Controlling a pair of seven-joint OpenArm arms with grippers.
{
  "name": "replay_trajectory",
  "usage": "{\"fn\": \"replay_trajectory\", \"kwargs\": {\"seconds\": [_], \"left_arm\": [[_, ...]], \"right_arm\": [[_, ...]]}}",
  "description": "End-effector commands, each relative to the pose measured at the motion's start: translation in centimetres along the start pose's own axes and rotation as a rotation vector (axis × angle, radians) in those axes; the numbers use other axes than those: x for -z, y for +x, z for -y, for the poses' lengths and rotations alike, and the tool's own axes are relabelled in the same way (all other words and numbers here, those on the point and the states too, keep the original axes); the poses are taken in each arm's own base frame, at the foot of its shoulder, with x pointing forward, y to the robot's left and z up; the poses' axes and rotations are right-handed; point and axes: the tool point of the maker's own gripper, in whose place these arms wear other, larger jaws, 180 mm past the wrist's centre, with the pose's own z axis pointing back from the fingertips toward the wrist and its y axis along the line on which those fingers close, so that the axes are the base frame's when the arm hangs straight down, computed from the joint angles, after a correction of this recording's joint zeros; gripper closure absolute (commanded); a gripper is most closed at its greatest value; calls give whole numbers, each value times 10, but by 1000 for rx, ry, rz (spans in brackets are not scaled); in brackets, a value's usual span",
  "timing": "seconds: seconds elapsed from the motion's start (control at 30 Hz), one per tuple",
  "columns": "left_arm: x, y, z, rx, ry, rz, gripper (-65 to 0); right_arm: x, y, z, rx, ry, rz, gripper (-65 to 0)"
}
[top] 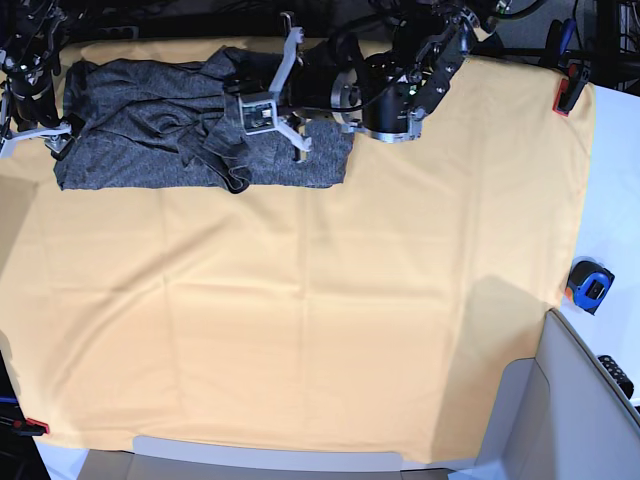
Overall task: Fold the T-shirt properly
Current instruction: 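Reach the left gripper across and grasp the shirt's middle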
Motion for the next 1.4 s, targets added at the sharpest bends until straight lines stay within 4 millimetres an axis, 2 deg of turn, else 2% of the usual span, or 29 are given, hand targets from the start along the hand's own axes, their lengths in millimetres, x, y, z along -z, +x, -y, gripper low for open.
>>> {"fn": "replay_trajectory", "kwargs": {"seconds": [0.0, 0.23, 0.47, 0.7, 0.87, 0.93, 1.13, 1.3, 1.37], "left_arm": [[0, 21, 3, 57, -19, 47, -2], [15, 50, 23, 221, -106, 48, -2], [20, 66, 31, 269, -131, 71, -2], [22, 70, 35, 275, -142, 80, -3], [28, 77, 59, 298, -214, 129, -5], [28, 77, 60, 297, -215, 131, -32], [27, 77, 60, 297, -215, 133, -206], [27, 76, 59, 295, -214, 132, -227], [25, 78, 52, 281, -191, 141, -227]], "right_arm": [[0, -34, 0, 27, 8, -138, -504], [0, -34, 1, 26, 7, -138, -504], [0, -35, 0, 28, 7, -141, -504], [0, -35, 0, 28, 7, -141, -504], [0, -35, 0, 28, 7, -141, -504], [0, -35, 0, 28, 7, -143, -504], [0, -36, 0, 29, 6, -144, -504], [0, -36, 0, 29, 6, -144, -504], [0, -36, 1, 27, 5, -144, -504]]}}
